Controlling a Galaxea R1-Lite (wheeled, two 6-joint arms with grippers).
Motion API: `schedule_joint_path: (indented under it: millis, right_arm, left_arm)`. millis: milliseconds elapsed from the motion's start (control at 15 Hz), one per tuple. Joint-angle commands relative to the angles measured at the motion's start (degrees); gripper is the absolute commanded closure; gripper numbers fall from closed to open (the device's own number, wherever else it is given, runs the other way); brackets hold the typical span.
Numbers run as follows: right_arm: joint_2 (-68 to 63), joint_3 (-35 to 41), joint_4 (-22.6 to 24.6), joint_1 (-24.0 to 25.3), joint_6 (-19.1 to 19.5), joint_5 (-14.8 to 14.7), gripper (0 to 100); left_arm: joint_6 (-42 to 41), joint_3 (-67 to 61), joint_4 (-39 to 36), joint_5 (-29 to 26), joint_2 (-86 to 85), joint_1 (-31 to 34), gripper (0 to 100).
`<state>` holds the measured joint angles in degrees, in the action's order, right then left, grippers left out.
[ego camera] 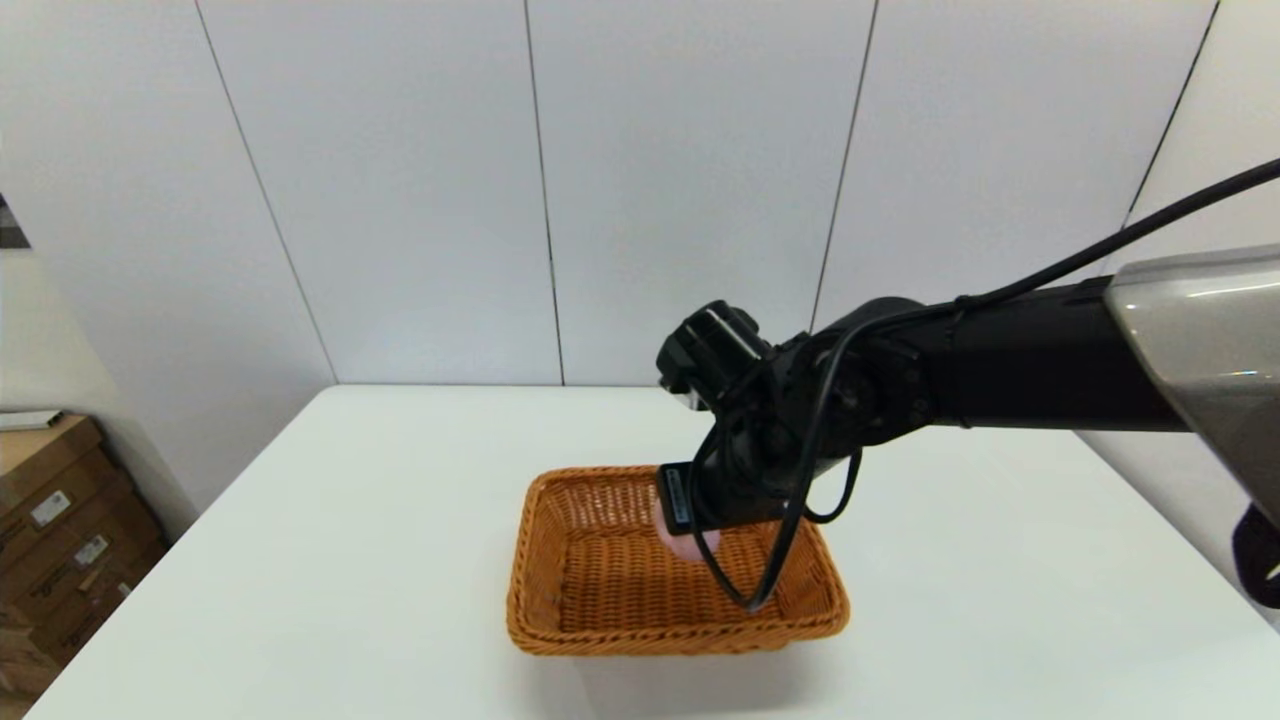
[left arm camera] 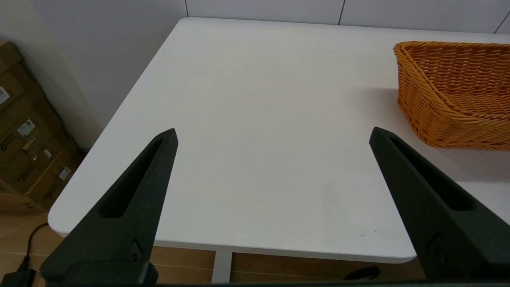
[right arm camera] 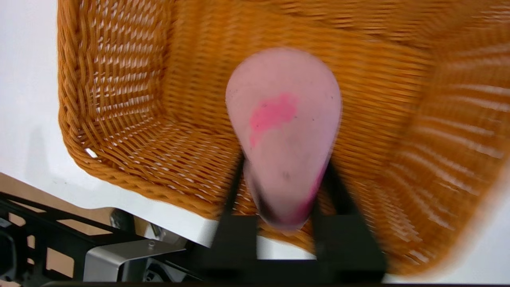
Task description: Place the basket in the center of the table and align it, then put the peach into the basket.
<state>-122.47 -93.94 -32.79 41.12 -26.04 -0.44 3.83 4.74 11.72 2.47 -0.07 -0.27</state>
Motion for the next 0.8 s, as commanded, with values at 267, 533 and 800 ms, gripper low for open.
schedule_joint_path:
  millis: [267,533,800]
  right_arm:
    - [-1.99,-1.60,-0.43,-0.07,-0.50,0.79,0]
    - [1.35,-1.95,-2.36,-8.42,0.02,5.01,0]
    - [3.02,-2.39,-4.56,-24.95,5.65,10.19,0]
  left_arm:
    - [0.04,0.00,0.06,-0.01,-0.01,0.00,0]
    - [0.04,0.00,0.06,0.07,-0.01,0.00,0]
    - [0.04,0.00,0.06,-0.01,-0.01,0.00,0]
